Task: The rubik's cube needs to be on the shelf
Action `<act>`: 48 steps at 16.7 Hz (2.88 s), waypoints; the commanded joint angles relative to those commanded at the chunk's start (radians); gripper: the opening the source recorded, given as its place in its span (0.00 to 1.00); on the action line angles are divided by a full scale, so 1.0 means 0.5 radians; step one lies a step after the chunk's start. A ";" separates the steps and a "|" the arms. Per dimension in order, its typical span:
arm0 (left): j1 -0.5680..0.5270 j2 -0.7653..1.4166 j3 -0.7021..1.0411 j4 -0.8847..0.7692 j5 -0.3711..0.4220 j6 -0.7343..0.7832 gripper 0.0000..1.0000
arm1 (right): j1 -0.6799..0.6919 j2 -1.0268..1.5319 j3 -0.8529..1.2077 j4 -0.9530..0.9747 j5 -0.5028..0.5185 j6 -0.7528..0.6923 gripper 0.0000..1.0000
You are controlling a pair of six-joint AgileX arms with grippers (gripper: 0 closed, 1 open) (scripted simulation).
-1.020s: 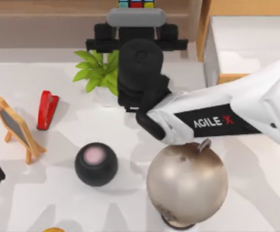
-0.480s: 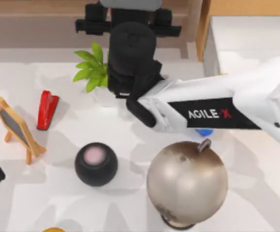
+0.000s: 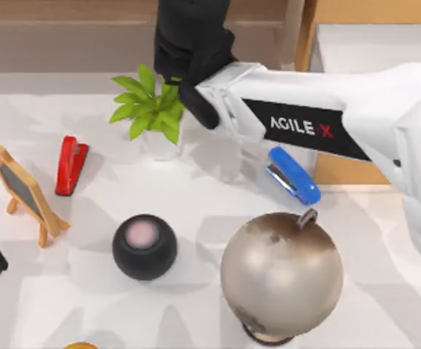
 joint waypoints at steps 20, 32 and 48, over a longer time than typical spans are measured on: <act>0.000 0.000 0.000 0.000 0.000 0.000 1.00 | -0.130 0.208 0.051 -0.148 -0.141 -0.039 0.90; 0.000 0.000 0.000 0.000 0.000 0.000 1.00 | -0.126 0.192 0.049 -0.129 -0.151 -0.059 1.00; 0.000 0.000 0.000 0.000 0.000 0.000 1.00 | -0.338 -0.810 -1.944 1.481 -0.838 -2.208 1.00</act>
